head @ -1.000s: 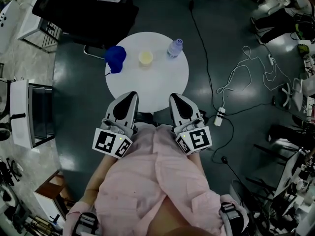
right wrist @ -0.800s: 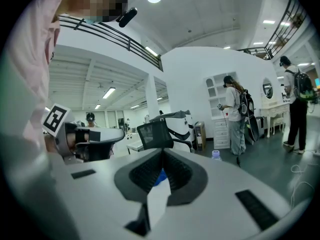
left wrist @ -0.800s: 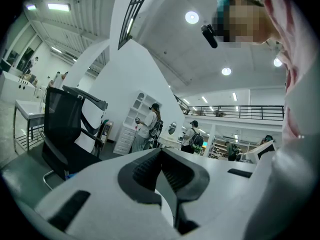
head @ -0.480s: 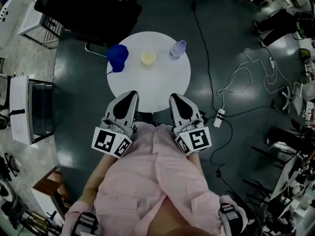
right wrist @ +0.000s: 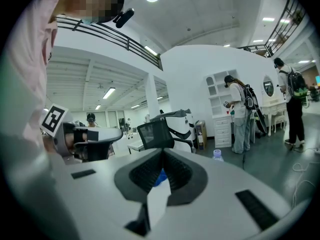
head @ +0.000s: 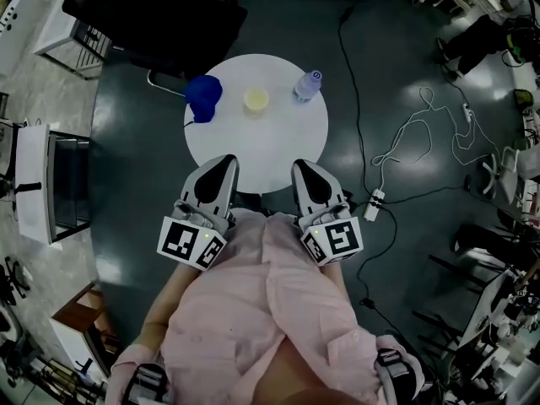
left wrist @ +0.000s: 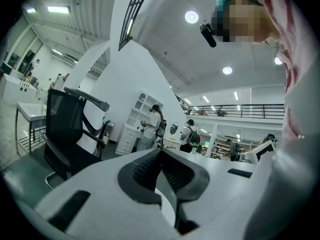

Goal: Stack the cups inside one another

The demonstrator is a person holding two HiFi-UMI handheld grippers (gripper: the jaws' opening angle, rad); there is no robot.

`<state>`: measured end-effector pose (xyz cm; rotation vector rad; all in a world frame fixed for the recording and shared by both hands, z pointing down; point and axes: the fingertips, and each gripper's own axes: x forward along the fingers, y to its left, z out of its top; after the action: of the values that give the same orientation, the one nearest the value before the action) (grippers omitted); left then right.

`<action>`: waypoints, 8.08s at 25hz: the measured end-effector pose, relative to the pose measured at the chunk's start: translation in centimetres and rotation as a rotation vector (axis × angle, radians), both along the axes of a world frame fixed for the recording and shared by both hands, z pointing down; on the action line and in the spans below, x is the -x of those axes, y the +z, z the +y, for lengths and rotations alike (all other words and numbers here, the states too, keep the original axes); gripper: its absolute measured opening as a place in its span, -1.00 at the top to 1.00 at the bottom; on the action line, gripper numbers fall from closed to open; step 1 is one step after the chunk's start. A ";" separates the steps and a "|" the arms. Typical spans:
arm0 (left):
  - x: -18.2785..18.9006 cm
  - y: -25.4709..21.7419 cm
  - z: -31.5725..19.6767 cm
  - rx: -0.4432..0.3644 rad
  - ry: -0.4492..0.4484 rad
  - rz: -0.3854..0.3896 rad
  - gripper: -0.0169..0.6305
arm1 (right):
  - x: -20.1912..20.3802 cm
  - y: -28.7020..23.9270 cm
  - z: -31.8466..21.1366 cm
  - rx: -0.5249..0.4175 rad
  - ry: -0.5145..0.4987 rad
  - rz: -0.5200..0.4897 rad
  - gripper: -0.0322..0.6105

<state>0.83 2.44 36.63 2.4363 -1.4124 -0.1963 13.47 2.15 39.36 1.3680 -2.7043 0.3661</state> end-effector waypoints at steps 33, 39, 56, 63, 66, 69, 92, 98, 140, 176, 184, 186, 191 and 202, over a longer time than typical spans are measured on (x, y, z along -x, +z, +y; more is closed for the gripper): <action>-0.8 0.7 -0.1 0.030 -0.007 -0.003 0.89 | -0.4 0.6 -0.5 0.028 -0.020 -0.012 0.80; -0.5 0.6 0.2 0.031 -0.011 0.000 0.89 | 0.0 0.7 -0.2 0.033 -0.031 -0.009 0.80; -0.4 0.3 0.8 0.017 0.006 0.007 0.89 | 0.0 0.3 0.6 0.021 -0.009 -0.011 0.80; -0.3 0.2 1.2 0.010 0.006 0.008 0.89 | 0.0 0.2 1.0 0.016 -0.004 -0.010 0.80; -0.2 0.1 1.3 0.008 0.004 0.011 0.89 | 0.0 0.2 1.1 0.014 -0.004 -0.009 0.80; -0.2 0.2 1.3 0.004 0.004 0.013 0.89 | 0.1 0.2 1.1 0.009 -0.004 -0.008 0.80; 1.1 -0.5 2.1 -0.016 -0.007 0.012 0.89 | 3.3 -1.1 2.4 -0.070 -0.084 0.102 0.80; 0.8 -0.6 2.0 -0.005 0.011 0.005 0.89 | 4.0 -1.5 2.9 -0.077 -0.100 0.124 0.80; -1.3 -0.2 0.3 0.029 0.049 -0.009 0.89 | 3.3 -0.5 1.9 -0.040 -0.121 0.168 0.80; -1.2 -0.6 0.3 0.011 0.014 -0.007 0.89 | 2.7 -0.5 1.4 -0.037 -0.126 0.153 0.80; -1.4 -0.5 0.3 0.011 0.021 -0.013 0.89 | 2.6 -0.4 1.5 -0.038 -0.123 0.166 0.80; -1.5 -0.5 0.1 0.013 0.021 -0.013 0.89 | 2.5 -0.3 1.4 -0.037 -0.122 0.167 0.80; -1.4 -0.4 0.0 0.015 0.018 -0.014 0.89 | 2.5 -0.2 1.3 -0.032 -0.121 0.168 0.80; -1.2 -0.4 0.0 0.016 0.016 -0.008 0.89 | 2.5 -0.1 1.2 -0.025 -0.117 0.169 0.80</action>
<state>2.06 2.41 36.18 2.4372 -1.3918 -0.1716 10.94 3.37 39.22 1.1808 -2.6423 0.1976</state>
